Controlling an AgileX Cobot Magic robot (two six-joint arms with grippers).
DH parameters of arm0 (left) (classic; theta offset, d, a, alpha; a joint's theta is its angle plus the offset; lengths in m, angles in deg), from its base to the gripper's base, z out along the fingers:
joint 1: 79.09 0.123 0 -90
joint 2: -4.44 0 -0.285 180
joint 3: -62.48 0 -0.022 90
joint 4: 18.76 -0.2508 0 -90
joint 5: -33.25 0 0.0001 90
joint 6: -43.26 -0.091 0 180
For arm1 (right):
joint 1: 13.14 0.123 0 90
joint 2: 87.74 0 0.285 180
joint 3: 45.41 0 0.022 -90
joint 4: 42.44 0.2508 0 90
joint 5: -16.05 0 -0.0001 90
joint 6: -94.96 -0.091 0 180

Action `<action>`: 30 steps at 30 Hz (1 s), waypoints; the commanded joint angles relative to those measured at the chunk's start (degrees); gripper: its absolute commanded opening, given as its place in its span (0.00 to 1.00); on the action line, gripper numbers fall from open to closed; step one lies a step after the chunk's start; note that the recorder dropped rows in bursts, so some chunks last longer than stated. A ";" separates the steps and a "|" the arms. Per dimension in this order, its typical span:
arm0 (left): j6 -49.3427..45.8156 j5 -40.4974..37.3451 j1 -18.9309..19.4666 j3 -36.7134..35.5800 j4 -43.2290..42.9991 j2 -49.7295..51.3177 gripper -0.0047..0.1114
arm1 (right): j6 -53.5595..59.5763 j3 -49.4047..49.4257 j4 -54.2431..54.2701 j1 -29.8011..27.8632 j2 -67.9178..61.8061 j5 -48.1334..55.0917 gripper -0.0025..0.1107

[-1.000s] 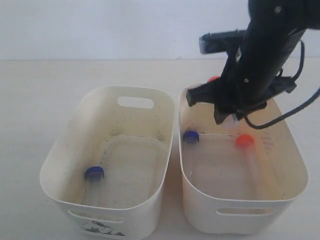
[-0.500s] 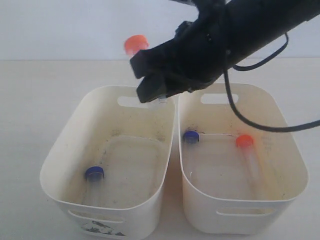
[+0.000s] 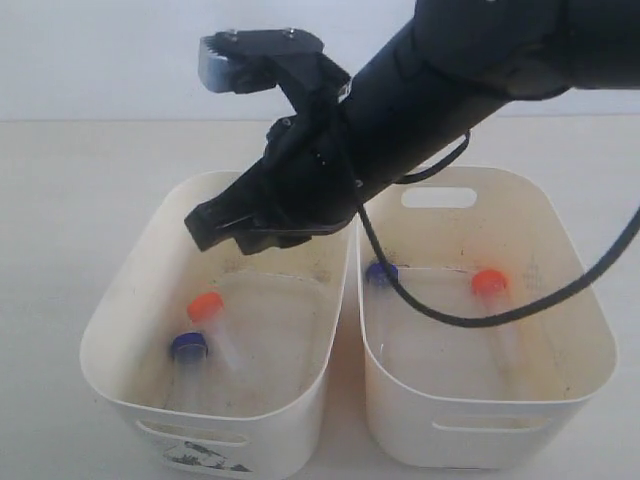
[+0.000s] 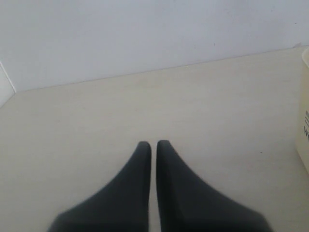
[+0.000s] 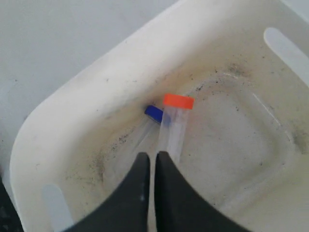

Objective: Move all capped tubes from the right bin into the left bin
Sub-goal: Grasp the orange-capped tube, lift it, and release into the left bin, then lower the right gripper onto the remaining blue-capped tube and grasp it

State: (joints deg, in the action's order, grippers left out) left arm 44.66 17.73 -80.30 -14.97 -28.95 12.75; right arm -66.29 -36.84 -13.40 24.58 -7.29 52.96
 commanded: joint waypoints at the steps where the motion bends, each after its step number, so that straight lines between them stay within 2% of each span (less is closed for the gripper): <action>1: 0.66 0.65 0.06 0.23 0.06 -0.07 0.08 | -17.90 -0.03 -13.32 -0.06 4.85 1.06 0.02; 2: 0.66 0.65 0.06 0.23 0.06 -0.07 0.08 | -28.90 -0.03 -22.54 -0.06 5.92 3.40 0.02; 5: 0.66 0.65 0.06 0.23 0.06 -0.07 0.08 | -46.90 -0.03 -42.21 -0.06 6.47 14.85 0.02; 7: 0.66 0.65 0.06 0.23 0.06 -0.07 0.08 | -54.88 -0.03 -48.28 -0.06 6.47 22.08 0.02; 14: 0.66 0.65 0.06 0.23 0.06 -0.07 0.08 | -58.11 -0.03 -46.66 -0.77 3.78 24.41 0.02; 23: 0.66 0.65 0.06 0.23 0.06 -0.07 0.08 | -51.33 -0.03 -31.48 -10.90 -3.06 22.93 0.02; 30: 0.66 0.54 0.06 0.23 0.06 -0.07 0.08 | -49.64 -0.03 -30.14 -10.88 -7.70 19.95 0.02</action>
State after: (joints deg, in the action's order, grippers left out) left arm 44.66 17.73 -80.30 -14.97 -28.95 12.75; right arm -116.92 -36.84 -43.64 14.20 -13.38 73.50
